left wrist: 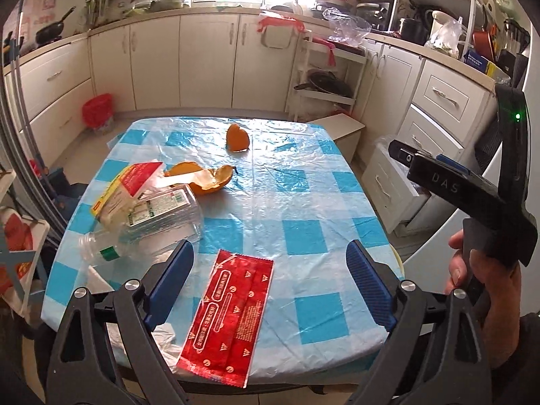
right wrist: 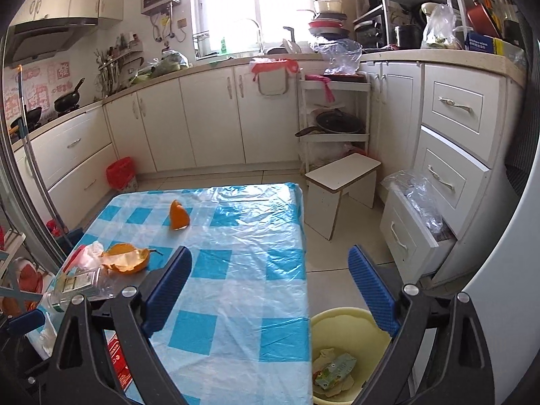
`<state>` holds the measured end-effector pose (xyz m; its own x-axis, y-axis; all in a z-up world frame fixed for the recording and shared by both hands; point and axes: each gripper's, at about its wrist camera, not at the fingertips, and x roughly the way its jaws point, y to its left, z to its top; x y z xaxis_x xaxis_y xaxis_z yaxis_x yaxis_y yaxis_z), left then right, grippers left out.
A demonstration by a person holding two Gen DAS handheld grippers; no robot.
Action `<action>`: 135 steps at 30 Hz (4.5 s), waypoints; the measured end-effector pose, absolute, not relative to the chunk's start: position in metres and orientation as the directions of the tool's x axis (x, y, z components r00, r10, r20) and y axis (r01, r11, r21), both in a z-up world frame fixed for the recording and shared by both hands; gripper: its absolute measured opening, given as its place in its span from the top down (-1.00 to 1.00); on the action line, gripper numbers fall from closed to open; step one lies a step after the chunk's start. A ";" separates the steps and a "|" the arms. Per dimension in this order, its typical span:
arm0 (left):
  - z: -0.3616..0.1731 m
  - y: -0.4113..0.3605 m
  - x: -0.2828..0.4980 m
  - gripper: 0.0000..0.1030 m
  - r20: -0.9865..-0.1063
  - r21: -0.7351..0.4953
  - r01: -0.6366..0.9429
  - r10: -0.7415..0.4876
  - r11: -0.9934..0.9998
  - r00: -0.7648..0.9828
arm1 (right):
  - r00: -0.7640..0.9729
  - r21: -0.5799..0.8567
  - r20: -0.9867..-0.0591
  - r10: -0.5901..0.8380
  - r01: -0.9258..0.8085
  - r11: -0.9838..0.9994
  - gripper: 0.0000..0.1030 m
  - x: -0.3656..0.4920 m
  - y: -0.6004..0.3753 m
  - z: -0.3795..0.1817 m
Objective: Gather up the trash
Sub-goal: 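Return both grippers to the table above the red wrapper, then grasp the red wrapper with the right gripper while the left gripper grasps the white tissue, then carry the red wrapper with the right gripper to the yellow bin and release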
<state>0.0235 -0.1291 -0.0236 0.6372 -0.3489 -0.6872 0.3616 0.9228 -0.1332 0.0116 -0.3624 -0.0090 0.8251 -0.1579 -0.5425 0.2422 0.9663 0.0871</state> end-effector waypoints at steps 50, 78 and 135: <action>-0.020 -0.057 0.017 -0.75 -0.678 -0.134 0.221 -0.252 0.966 0.691 | 0.796 0.068 -0.595 -0.111 0.188 0.980 -0.78 -0.010 -0.300 -0.038; -0.086 0.025 0.014 -0.76 -0.789 -0.114 0.120 -0.164 0.986 0.592 | 0.609 -0.084 -0.792 0.039 -0.171 0.982 -0.78 -0.015 -0.165 -0.114; -0.064 0.030 0.018 0.75 -0.684 -0.158 0.262 -0.297 0.952 0.667 | 0.725 0.168 -0.681 0.101 0.021 0.985 0.93 -0.001 -0.237 -0.086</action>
<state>0.0182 0.0295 -0.0638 0.6667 -0.2970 -0.6836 0.2617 0.9521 -0.1583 -0.0015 -0.2369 -0.0861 0.7250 0.1012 -0.6813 0.0208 0.9855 0.1684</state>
